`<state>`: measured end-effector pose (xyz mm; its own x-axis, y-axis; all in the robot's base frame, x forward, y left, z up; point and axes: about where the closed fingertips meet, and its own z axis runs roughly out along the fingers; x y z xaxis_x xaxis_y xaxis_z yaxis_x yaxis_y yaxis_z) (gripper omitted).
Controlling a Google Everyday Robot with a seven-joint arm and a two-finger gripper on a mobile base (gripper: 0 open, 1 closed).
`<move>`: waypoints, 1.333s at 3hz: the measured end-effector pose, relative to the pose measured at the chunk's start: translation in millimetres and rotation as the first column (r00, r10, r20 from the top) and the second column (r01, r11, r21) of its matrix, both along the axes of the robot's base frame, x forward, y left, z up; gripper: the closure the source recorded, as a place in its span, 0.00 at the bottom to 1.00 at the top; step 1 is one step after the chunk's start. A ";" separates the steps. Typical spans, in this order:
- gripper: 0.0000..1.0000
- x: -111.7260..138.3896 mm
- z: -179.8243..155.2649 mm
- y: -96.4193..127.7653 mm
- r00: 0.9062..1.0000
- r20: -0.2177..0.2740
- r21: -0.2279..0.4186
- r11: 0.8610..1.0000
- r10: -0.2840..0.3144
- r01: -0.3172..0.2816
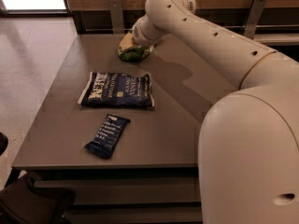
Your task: Pick green rice chip bag
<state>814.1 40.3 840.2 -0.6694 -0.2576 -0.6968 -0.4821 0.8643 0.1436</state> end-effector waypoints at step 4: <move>1.00 -13.9 38.0 2.3 0.989 0.057 -0.031 0.991 0.133 -0.131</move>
Offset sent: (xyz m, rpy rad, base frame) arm -0.0080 -0.0043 0.0250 0.0001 -0.0305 0.0412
